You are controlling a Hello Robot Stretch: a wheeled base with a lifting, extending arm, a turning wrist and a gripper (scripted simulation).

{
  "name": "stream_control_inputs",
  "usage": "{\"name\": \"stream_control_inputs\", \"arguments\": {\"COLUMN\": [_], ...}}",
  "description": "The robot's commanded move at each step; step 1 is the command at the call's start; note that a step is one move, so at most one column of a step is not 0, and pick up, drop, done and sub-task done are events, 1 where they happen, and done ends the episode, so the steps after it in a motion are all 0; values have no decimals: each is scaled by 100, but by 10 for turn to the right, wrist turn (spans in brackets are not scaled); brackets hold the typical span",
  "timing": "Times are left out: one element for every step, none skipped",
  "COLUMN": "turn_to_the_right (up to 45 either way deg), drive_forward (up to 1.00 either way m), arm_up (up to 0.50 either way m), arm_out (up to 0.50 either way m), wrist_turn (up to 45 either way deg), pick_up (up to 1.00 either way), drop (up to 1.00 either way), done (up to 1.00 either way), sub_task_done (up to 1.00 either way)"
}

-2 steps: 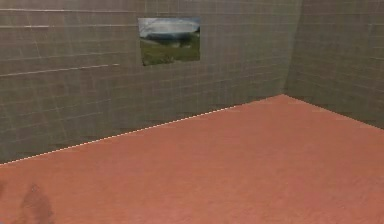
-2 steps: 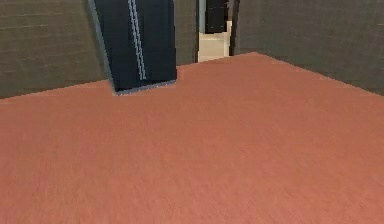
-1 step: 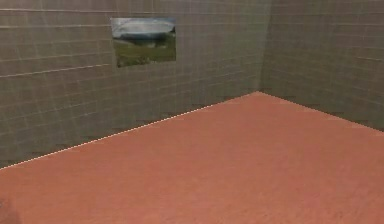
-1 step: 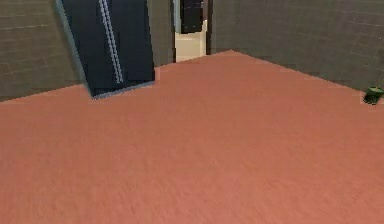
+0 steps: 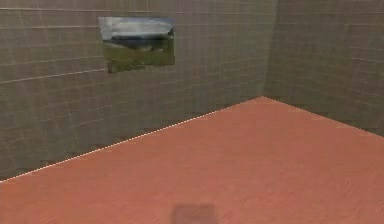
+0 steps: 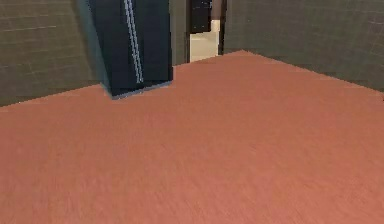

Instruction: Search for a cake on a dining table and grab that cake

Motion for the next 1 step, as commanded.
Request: {"name": "stream_control_inputs", "arguments": {"turn_to_the_right": [-300], "drive_forward": [0], "arm_up": [0], "arm_out": [0], "wrist_turn": [0], "pick_up": [0], "drop": [0], "done": [0], "sub_task_done": [0]}}
